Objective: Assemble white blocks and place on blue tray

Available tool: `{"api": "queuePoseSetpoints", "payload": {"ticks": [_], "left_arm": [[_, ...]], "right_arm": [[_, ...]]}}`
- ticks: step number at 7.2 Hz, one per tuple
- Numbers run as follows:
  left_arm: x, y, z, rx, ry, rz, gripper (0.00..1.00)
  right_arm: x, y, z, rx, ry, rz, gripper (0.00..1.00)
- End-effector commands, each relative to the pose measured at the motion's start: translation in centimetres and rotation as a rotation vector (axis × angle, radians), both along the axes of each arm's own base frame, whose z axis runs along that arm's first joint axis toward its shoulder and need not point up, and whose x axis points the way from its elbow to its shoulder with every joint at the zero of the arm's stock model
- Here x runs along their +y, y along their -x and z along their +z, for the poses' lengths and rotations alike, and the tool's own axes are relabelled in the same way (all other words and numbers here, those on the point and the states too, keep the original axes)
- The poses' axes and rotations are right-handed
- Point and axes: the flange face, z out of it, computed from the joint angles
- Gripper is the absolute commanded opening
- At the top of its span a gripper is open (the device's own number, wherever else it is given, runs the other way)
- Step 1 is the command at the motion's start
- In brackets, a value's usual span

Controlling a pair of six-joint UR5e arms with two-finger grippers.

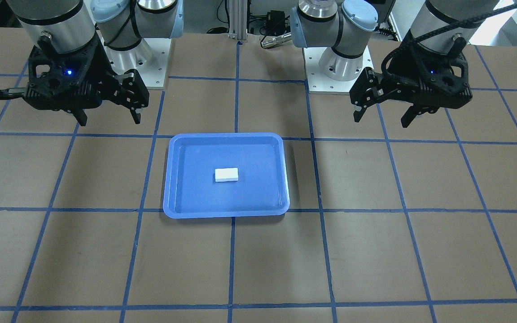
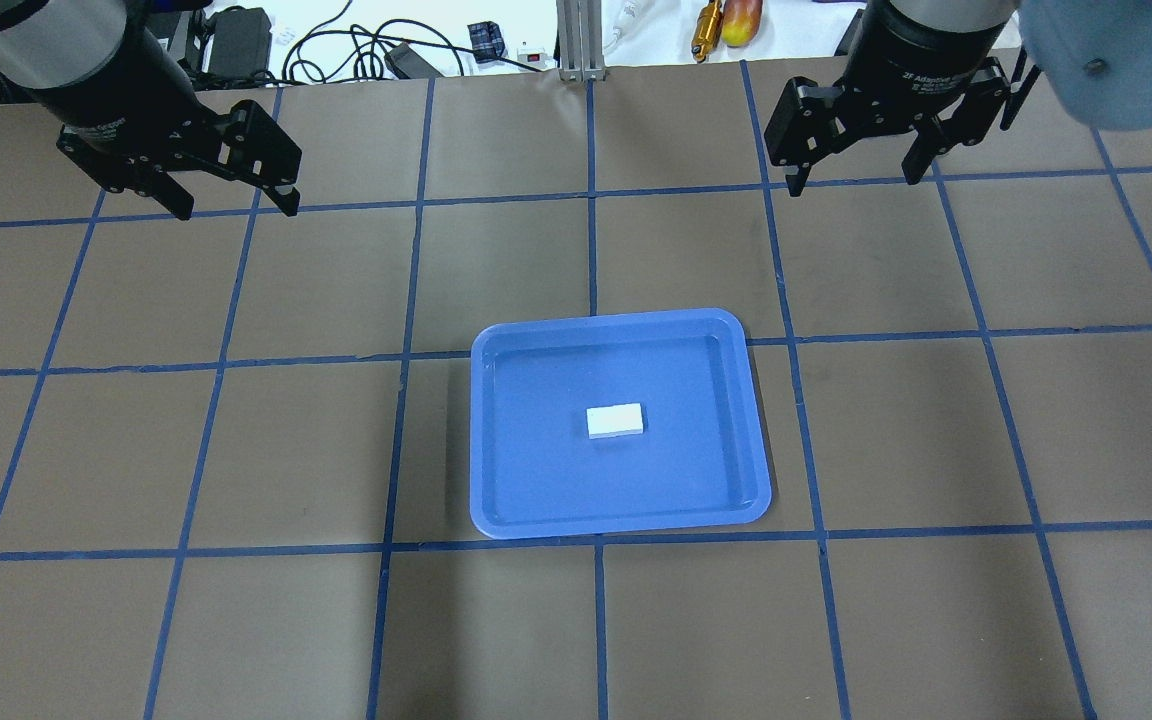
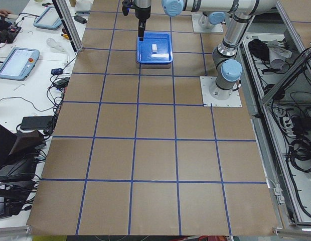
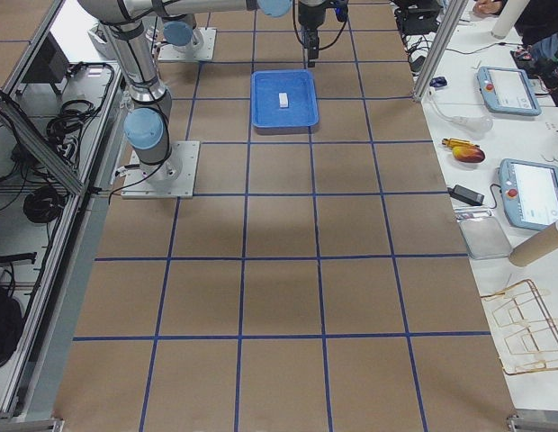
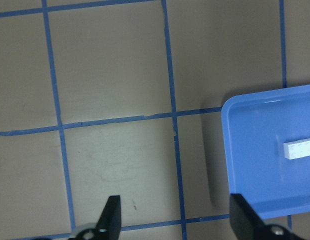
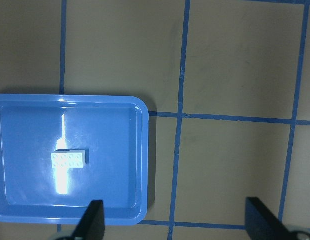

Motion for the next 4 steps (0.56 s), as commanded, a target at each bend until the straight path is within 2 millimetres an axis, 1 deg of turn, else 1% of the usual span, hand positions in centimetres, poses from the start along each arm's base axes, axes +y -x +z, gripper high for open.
{"api": "queuePoseSetpoints", "payload": {"ticks": [1,2,4], "left_arm": [[0.42,0.17,0.55,0.007,0.007,0.031,1.0],[-0.05,0.35,-0.04,0.02,-0.011,0.112,1.0],[0.24,0.36,0.25,0.011,-0.006,0.115,1.0]], "right_arm": [[-0.22,0.36,0.31,0.015,0.006,-0.015,1.0],[-0.3,0.37,0.32,0.017,0.008,-0.015,1.0],[-0.25,0.3,0.23,0.017,0.005,-0.018,1.0]]}}
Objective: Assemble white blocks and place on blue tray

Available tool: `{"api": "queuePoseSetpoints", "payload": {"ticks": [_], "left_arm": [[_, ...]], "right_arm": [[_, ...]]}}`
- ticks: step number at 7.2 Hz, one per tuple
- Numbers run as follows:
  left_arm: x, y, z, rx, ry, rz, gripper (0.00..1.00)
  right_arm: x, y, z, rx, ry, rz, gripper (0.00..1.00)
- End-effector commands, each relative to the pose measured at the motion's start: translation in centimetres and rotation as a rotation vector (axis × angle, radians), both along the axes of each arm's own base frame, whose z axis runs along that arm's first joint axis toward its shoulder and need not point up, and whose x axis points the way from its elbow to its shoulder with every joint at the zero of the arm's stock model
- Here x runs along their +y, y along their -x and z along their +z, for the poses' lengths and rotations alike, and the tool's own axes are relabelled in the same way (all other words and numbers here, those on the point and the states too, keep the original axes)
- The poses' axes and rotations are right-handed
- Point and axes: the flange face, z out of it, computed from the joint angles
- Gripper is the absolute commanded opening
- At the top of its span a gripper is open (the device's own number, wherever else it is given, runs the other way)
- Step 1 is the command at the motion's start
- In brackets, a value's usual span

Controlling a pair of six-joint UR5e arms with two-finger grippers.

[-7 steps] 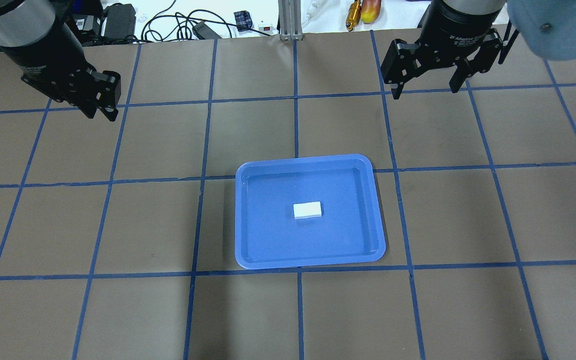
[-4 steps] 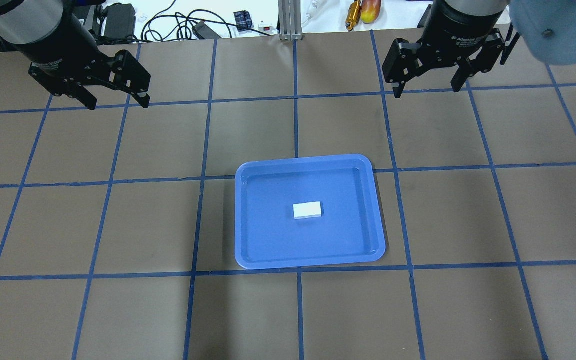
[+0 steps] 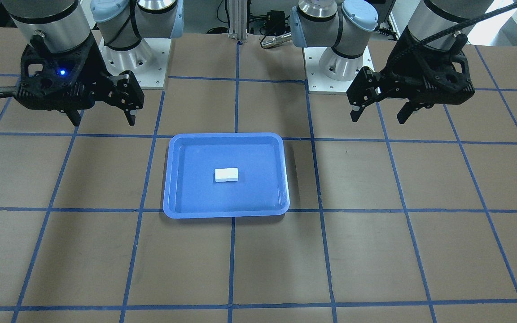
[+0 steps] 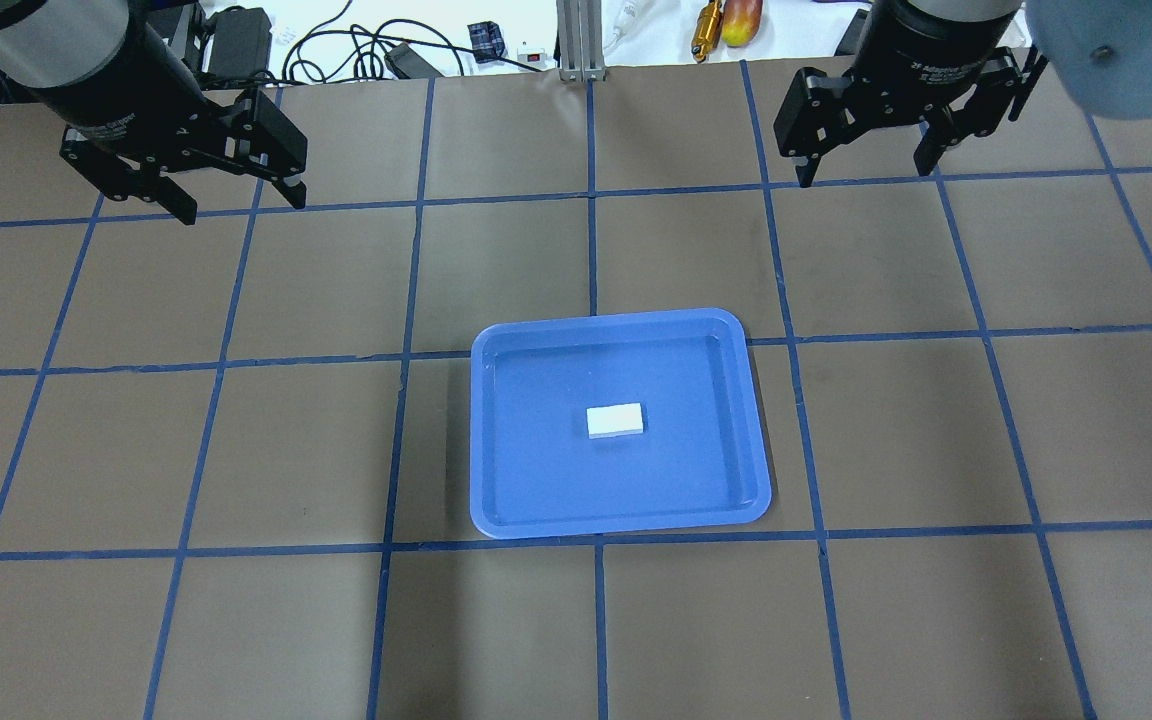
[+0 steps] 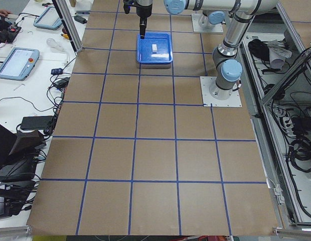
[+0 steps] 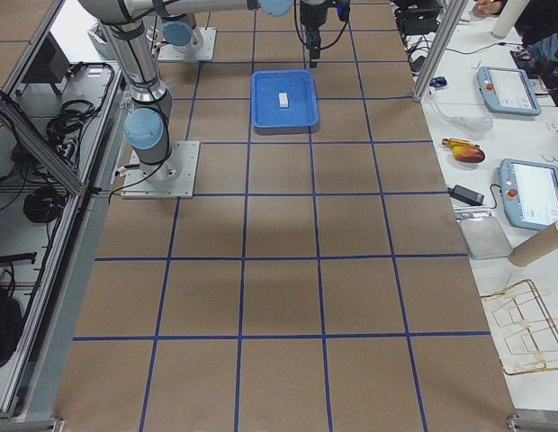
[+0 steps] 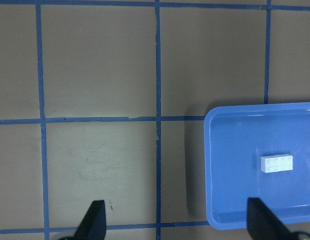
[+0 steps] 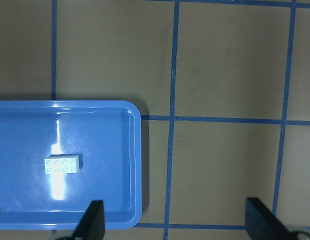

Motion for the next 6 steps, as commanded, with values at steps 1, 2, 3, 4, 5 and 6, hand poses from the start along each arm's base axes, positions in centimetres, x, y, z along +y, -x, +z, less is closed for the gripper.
{"api": "queuePoseSetpoints", "payload": {"ticks": [1,2,3,4,5,6], "left_arm": [[0.08,0.02,0.13,-0.003,0.001,0.011,1.0],[-0.15,-0.08,-0.13,-0.026,-0.006,0.005,1.0],[-0.29,-0.08,-0.11,-0.024,-0.004,0.004,1.0],[-0.21,0.37,-0.04,-0.026,-0.003,-0.005,1.0],[-0.04,0.87,0.24,-0.031,0.006,-0.013,1.0],[0.1,0.89,0.5,-0.03,0.014,-0.013,1.0]], "right_arm": [[0.0,-0.04,-0.02,-0.001,-0.001,-0.001,1.0],[0.0,-0.04,-0.02,-0.001,-0.001,-0.003,1.0],[0.07,-0.04,0.04,-0.001,-0.001,-0.003,1.0],[0.08,-0.04,-0.03,-0.001,-0.002,-0.003,1.0],[0.08,-0.04,-0.03,-0.001,-0.002,-0.003,1.0],[0.09,-0.04,-0.11,-0.001,-0.004,-0.003,1.0]]}}
